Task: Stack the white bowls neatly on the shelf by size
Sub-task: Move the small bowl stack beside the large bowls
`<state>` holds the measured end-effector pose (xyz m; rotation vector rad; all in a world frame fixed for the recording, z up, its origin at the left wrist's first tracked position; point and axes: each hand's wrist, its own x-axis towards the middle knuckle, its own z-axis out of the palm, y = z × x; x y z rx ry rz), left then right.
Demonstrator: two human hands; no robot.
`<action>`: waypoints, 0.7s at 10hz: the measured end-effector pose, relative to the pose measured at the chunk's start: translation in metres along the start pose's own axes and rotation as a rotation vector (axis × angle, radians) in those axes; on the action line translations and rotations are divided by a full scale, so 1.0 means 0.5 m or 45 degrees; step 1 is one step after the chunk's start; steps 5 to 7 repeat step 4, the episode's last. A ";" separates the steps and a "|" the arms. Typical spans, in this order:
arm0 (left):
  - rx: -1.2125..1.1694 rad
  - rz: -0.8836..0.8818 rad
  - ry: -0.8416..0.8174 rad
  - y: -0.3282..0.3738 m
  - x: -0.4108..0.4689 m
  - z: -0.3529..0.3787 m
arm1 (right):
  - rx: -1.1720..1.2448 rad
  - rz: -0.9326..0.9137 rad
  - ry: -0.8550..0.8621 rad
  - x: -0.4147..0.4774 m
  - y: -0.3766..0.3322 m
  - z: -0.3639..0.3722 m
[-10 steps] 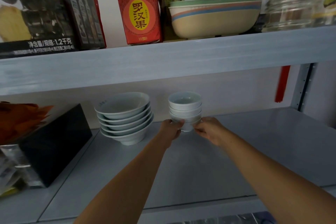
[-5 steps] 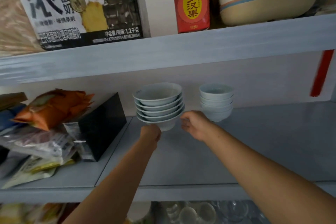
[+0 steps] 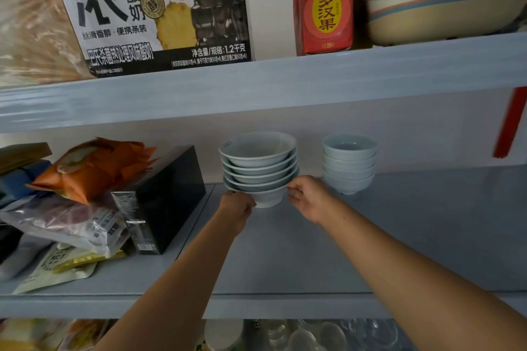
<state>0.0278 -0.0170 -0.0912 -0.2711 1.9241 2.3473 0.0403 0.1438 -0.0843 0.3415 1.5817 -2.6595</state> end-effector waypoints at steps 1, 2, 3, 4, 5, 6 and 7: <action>-0.003 -0.012 -0.029 0.001 0.004 -0.005 | -0.007 -0.003 0.003 0.000 0.000 0.001; 0.019 -0.012 -0.052 0.003 -0.001 -0.006 | -0.011 -0.003 0.018 -0.007 -0.003 0.004; 0.014 -0.024 -0.044 -0.003 0.006 -0.005 | 0.011 -0.001 0.017 -0.017 -0.006 0.005; 0.040 -0.048 -0.058 -0.003 0.001 0.005 | 0.013 -0.022 0.017 -0.042 -0.016 0.011; 0.040 -0.048 -0.058 -0.003 0.001 0.005 | 0.013 -0.022 0.017 -0.042 -0.016 0.011; 0.040 -0.048 -0.058 -0.003 0.001 0.005 | 0.013 -0.022 0.017 -0.042 -0.016 0.011; 0.040 -0.048 -0.058 -0.003 0.001 0.005 | 0.013 -0.022 0.017 -0.042 -0.016 0.011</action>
